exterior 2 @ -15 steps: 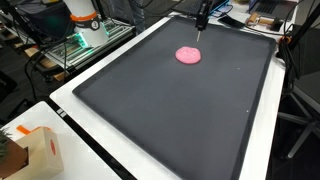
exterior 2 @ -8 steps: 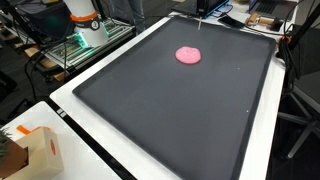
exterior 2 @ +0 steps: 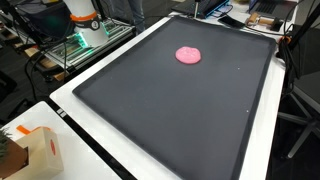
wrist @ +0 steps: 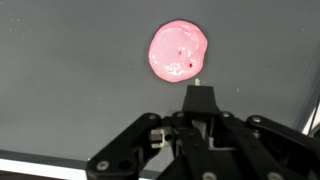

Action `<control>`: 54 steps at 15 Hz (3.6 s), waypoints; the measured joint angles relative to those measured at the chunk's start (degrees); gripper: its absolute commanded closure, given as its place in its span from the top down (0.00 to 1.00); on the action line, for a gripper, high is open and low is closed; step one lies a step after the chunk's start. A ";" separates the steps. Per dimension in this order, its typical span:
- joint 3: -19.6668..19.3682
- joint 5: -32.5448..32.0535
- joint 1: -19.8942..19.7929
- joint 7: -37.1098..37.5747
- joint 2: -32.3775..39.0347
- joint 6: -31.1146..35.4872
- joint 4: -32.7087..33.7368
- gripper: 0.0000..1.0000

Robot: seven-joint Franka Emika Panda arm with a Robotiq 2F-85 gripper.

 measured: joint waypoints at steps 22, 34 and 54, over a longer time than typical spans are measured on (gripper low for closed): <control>-5.35 20.33 -8.77 -20.09 4.33 -7.32 3.30 0.04; -6.68 31.01 -16.76 -36.88 13.29 -12.31 3.58 0.04; -6.73 36.52 -21.67 -44.18 23.28 -13.63 5.62 0.04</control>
